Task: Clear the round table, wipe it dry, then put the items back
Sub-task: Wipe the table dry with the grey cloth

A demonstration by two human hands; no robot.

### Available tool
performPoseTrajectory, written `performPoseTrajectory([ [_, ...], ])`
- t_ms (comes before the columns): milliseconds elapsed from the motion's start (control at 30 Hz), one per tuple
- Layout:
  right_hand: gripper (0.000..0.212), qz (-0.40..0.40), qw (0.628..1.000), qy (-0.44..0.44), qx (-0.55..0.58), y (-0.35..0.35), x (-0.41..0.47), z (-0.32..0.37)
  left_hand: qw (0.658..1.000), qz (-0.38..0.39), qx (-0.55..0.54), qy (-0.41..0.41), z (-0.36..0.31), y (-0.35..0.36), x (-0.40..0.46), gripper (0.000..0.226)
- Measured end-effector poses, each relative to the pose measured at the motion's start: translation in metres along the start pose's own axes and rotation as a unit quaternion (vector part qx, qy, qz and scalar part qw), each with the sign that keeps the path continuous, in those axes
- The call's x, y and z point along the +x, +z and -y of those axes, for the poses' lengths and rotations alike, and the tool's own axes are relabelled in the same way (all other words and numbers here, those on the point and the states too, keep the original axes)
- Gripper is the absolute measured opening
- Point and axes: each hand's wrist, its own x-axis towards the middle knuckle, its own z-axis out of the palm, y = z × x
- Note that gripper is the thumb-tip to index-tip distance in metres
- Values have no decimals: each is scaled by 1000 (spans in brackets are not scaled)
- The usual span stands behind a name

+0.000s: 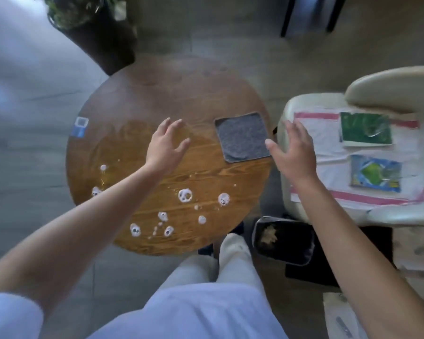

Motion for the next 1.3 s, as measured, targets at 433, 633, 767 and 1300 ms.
performPoseTrajectory([
  [433,50,82,994,11,-69,93,95,-46,997,76,-24,0,-7,100,114,65],
  [633,49,120,986,3,-117,126,135,-60,997,72,-25,-32,-6,148,166,63],
  [767,62,143,980,13,-135,136,160,-55,994,100,48,-24,-9,164,177,67],
  [1300,17,244,955,141,-92,150,168,-54,996,48,-67,-35,-15,160,155,17],
])
